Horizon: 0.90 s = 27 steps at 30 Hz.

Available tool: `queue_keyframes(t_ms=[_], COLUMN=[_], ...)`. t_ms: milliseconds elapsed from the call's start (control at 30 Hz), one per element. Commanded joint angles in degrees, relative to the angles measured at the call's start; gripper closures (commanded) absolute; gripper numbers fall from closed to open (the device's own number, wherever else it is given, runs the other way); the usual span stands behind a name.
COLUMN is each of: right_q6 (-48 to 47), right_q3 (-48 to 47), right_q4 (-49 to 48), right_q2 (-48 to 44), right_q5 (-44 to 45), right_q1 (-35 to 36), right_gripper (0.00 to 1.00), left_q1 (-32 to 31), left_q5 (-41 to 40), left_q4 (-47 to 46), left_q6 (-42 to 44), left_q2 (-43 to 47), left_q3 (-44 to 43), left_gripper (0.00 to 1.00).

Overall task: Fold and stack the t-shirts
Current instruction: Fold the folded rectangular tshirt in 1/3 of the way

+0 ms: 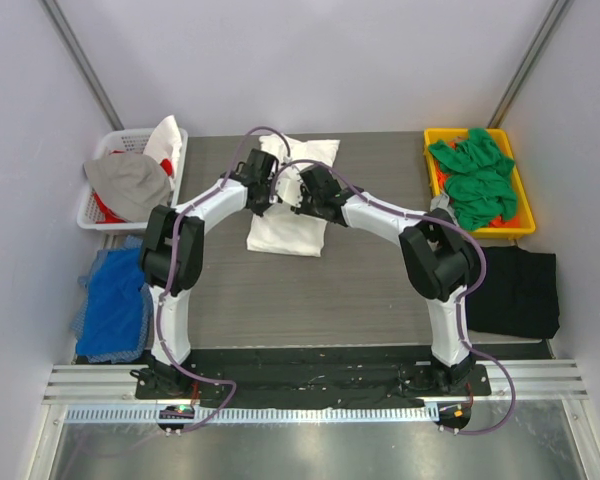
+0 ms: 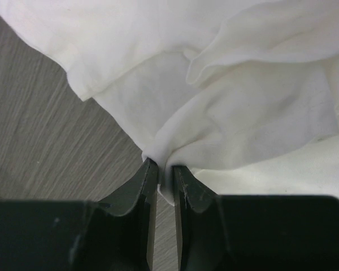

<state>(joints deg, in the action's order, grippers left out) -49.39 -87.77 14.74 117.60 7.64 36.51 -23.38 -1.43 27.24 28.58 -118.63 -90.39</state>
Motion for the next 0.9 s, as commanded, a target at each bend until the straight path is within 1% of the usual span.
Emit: queue_keyframes(t_ms=[0, 33, 67, 300, 500, 633, 733, 833, 867], right_q6=[0.08, 0.25, 0.34, 0.52, 0.43, 0.69, 1.65, 3.85, 4.64], right_q3=[-3.02, -3.29, -3.55, -4.17, -3.82, -3.55, -2.15, 0.05, 0.75], right_q4=[-3.93, -4.02, -4.11, -4.9, -6.04, -6.92, -7.18, -6.84, -6.4], right_q2=[0.26, 0.52, 0.7, 1.31, 1.49, 0.96, -0.96, -4.03, -5.09], right_q5=[1.85, 1.94, 1.85, 3.34, 6.86, 10.02, 11.26, 10.91, 10.38], right_q1=[-0.3, -0.39, -0.3, -0.3, -0.3, -0.3, -0.39, -0.48, -0.39], right_gripper=[0.6, 0.58, 0.58, 0.57, 0.57, 0.57, 0.57, 0.56, 0.55], left_q1=[0.26, 0.26, 0.26, 0.35, 0.26, 0.26, 0.26, 0.26, 0.26], left_q5=[-3.57, -3.84, -4.19, -6.47, -12.1, -15.52, -15.8, -12.9, -11.76], left_q4=[-5.71, -6.49, -6.94, -8.43, -12.39, -14.41, -13.89, -11.44, -10.38], left_q6=[-2.12, -2.21, -2.47, -3.44, -5.46, -5.64, -5.99, -7.22, -7.66], left_q2=[1.12, 1.38, 1.56, 1.73, 0.24, -1.34, -0.73, 2.08, 3.04], left_q3=[-2.78, -2.69, -2.51, -4.0, -6.29, -9.79, -9.72, -6.92, -6.12], left_gripper=[0.77, 0.75, 0.68, 0.67, 0.66, 0.67, 0.67, 0.56, 0.5])
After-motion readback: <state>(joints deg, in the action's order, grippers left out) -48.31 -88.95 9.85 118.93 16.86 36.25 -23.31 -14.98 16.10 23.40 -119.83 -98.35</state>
